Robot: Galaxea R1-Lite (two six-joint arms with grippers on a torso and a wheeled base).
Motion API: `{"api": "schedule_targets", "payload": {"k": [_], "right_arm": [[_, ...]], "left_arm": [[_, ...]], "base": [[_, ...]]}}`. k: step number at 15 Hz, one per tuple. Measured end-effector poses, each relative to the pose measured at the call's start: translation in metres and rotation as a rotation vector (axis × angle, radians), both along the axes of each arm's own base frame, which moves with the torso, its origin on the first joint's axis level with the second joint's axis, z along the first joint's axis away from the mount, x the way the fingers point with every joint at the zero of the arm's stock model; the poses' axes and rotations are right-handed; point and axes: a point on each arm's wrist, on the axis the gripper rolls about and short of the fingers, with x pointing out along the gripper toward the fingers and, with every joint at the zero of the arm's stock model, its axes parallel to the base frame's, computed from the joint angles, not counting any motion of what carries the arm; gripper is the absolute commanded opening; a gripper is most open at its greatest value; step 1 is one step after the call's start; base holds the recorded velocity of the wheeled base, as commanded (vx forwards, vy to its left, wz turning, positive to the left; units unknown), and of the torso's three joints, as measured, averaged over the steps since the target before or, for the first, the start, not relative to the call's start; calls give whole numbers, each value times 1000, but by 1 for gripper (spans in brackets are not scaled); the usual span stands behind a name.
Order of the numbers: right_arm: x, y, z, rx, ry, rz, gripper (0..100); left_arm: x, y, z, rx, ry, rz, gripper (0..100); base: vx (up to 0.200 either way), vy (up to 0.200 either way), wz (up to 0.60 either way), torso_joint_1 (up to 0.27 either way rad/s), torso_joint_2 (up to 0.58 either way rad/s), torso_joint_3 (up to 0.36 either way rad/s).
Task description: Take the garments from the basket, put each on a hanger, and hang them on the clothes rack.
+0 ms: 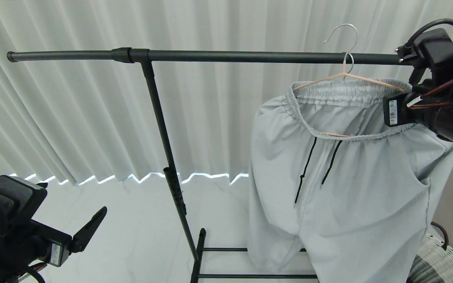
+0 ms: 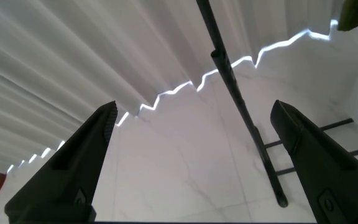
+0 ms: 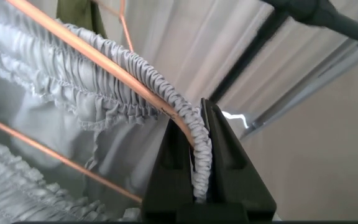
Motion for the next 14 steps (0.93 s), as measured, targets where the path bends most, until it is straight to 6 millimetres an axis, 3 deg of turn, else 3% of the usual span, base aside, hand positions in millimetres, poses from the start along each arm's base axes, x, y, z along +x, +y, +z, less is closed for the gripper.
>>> {"api": "schedule_targets", "payload": {"k": [5, 14], "right_arm": [[15, 6, 6, 3, -21, -115, 0], [78, 28, -12, -5, -12, -168, 0]], "left_arm": [[-1, -3, 1, -1, -5, -22, 100], [-8, -5, -2, 8, -11, -50, 100]], "base": [[0, 0, 0, 0, 0, 0], [0, 0, 0, 0, 0, 0]]}}
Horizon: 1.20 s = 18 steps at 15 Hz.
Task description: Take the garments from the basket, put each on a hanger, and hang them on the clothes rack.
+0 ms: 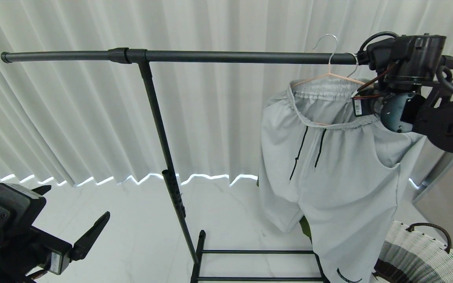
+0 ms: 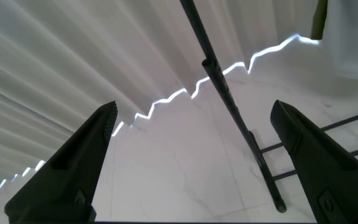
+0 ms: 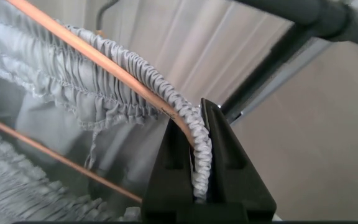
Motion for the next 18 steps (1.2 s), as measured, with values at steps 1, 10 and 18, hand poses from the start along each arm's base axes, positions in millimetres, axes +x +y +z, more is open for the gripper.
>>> {"api": "schedule_targets", "payload": {"k": [1, 10, 18], "right_arm": [[5, 1, -2, -2, 3, -4, 0], [18, 8, -15, -13, 27, -32, 0], [5, 35, -20, -17, 40, 48, 0]], "left_arm": [[-1, 0, -1, 5, 2, -3, 100], [-3, 0, -3, 4, 2, -8, 100], [-3, 0, -3, 5, 6, -7, 100]], "base": [[0, 0, 0, 0, 0, 0], [0, 0, 0, 0, 0, 0], [0, 0, 0, 0, 0, 0]]}}
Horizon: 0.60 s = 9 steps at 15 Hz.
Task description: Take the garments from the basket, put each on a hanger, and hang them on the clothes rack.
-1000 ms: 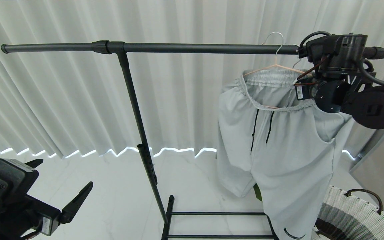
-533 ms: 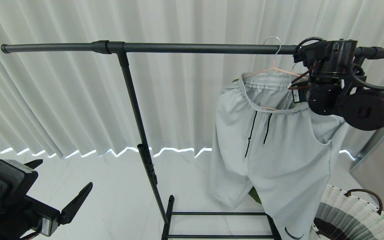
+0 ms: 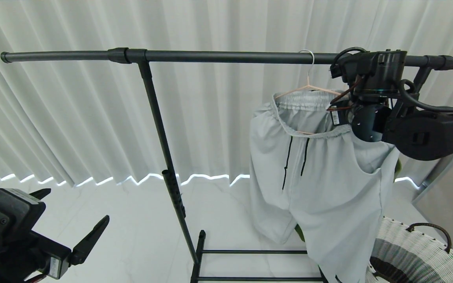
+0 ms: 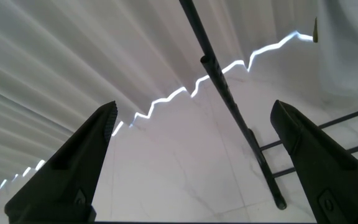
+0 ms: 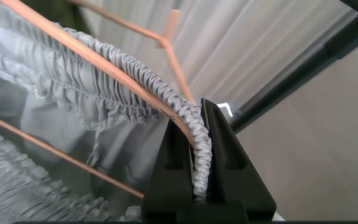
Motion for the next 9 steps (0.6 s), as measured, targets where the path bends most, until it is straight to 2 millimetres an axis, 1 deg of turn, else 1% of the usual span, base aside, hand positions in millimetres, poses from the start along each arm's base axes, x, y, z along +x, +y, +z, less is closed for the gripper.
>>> {"api": "schedule_targets", "payload": {"k": [8, 9], "right_arm": [[-7, 14, 1, 10, -6, 40, 0], [-9, 16, 2, 12, -9, 47, 100]], "left_arm": [[0, 0, 0, 0, -2, 0, 100], [0, 0, 0, 0, -2, 0, 100]], "base": [[0, 0, 0, 0, 0, 0], [0, 0, 0, 0, 0, 0]]}}
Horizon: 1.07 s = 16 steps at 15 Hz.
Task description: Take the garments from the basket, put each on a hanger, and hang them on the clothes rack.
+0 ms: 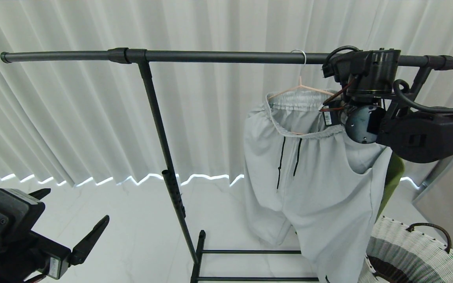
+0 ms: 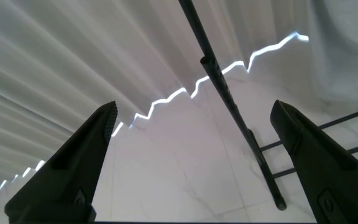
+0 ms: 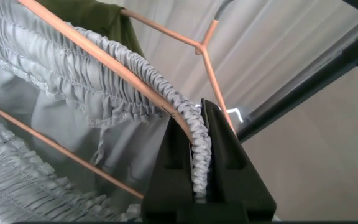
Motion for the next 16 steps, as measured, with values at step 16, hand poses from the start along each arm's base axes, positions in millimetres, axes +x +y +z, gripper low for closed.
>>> {"api": "schedule_targets", "payload": {"k": [16], "right_arm": [[-85, -10, 26, 87, -39, 137, 100]], "left_arm": [[1, 5, 0, -9, -1, 51, 100]], "base": [[0, 0, 0, 0, 0, 0]]}}
